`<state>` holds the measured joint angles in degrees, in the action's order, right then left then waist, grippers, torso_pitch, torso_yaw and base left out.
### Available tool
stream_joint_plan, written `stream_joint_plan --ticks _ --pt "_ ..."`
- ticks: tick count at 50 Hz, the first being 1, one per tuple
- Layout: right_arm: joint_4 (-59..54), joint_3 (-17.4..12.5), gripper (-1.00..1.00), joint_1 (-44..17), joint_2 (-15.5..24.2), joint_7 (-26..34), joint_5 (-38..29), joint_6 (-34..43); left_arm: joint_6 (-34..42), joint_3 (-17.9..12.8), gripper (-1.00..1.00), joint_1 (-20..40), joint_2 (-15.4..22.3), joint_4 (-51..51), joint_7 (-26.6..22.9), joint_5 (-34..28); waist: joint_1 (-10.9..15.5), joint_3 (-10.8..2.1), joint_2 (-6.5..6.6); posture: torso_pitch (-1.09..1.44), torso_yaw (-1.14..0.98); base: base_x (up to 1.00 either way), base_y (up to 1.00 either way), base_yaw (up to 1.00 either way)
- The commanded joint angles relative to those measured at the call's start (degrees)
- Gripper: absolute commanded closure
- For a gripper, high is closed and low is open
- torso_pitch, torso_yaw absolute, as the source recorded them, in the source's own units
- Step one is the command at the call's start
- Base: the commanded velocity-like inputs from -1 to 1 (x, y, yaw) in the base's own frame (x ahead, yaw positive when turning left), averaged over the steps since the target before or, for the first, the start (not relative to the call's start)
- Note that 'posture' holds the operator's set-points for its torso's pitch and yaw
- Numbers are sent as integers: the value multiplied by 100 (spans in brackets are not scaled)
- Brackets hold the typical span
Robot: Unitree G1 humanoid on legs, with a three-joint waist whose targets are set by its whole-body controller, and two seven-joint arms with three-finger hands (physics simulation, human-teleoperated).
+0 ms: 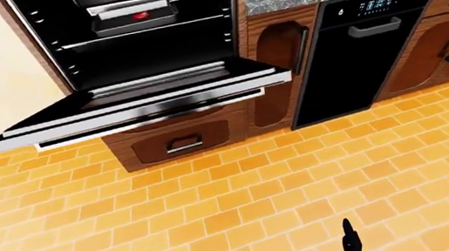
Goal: Close the oven door.
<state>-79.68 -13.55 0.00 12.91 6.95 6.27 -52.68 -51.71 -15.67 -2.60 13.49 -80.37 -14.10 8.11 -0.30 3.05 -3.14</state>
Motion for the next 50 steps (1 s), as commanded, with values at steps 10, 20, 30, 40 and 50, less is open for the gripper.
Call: stream_joint_plan --ticks 10,20,30,40,50 --pt "84 -4 -100 -35 55 -15 -34 -130 -153 -16 -100 33 50 104 14 31 -91 -99 61 0 0 0 46 0" --pt "82 -30 -100 -31 71 14 -24 -126 -141 -36 -100 36 61 102 -18 52 73 -118 596 0 0 0 49 0" --pt "83 -31 -100 -28 63 13 -24 -125 -134 -36 -100 45 65 104 -18 55 -7 -37 15 0 0 0 50 0" --pt "80 -20 -100 -16 49 -12 -43 -142 -143 -53 -100 35 72 102 -37 74 -94 -80 135 0 0 0 50 0" --pt "86 -8 -100 -12 41 -28 -47 -149 -156 -40 -100 24 64 102 -16 56 64 -116 554 0 0 0 50 0"
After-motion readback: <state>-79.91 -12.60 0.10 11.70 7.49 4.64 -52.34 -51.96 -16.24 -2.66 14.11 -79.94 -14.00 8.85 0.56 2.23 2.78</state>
